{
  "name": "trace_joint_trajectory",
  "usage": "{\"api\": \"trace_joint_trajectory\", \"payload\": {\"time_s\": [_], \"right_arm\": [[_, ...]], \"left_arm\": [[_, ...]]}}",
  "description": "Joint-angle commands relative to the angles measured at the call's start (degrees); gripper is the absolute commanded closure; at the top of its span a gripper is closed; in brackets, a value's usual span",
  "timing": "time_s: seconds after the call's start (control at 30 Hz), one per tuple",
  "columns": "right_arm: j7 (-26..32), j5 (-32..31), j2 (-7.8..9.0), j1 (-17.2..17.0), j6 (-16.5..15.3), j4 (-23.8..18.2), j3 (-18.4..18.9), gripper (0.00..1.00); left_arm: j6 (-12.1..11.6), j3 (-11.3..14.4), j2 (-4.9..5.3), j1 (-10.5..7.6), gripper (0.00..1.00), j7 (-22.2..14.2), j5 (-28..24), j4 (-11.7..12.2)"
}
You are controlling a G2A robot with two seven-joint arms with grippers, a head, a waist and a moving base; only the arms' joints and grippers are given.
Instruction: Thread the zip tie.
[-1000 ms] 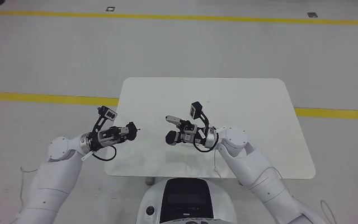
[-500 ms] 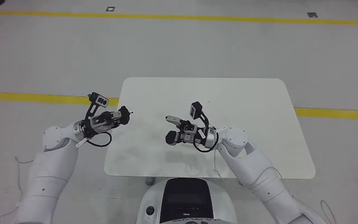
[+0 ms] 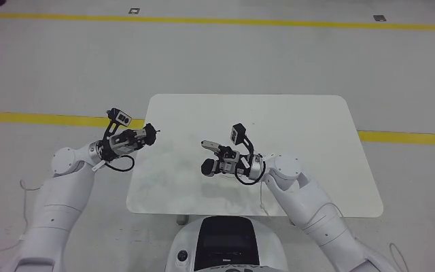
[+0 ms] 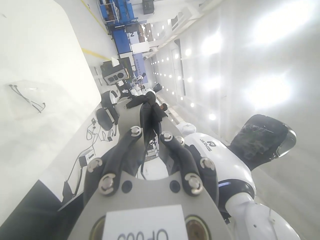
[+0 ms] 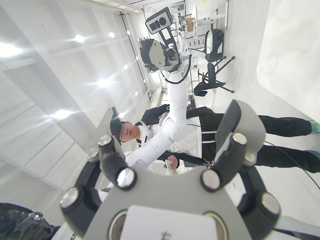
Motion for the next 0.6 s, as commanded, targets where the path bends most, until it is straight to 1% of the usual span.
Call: {"api": "trace_joint_trajectory", "payload": {"time_s": [0.0, 0.17, 0.2, 0.23, 0.27, 0.37, 0.47, 0.57], "right_arm": [[0.00, 0.00, 0.00, 0.00, 0.00, 0.00, 0.00, 0.00], [0.00, 0.00, 0.00, 0.00, 0.00, 0.00, 0.00, 0.00], [0.00, 0.00, 0.00, 0.00, 0.00, 0.00, 0.00, 0.00], [0.00, 0.00, 0.00, 0.00, 0.00, 0.00, 0.00, 0.00], [0.00, 0.00, 0.00, 0.00, 0.00, 0.00, 0.00, 0.00], [0.00, 0.00, 0.00, 0.00, 0.00, 0.00, 0.00, 0.00], [0.00, 0.00, 0.00, 0.00, 0.00, 0.00, 0.00, 0.00], [0.00, 0.00, 0.00, 0.00, 0.00, 0.00, 0.00, 0.00]], "left_arm": [[0.00, 0.00, 0.00, 0.00, 1.00, 0.00, 0.00, 0.00], [0.00, 0.00, 0.00, 0.00, 1.00, 0.00, 0.00, 0.00], [0.25, 0.23, -0.05, 0.14, 1.00, 1.10, 0.41, -0.64], [0.62, 0.51, -0.06, 0.27, 1.00, 1.56, 0.86, -1.84], [0.91, 0.72, -0.07, 0.28, 1.00, 1.77, 1.35, -2.47], [1.96, 2.09, -0.26, -0.16, 1.00, 2.28, 2.45, -3.56], [2.78, 4.02, -0.59, -1.34, 1.00, 2.10, 3.48, -3.42], [3.23, 5.54, -0.89, -2.18, 1.00, 1.28, 3.52, -2.42]]}}
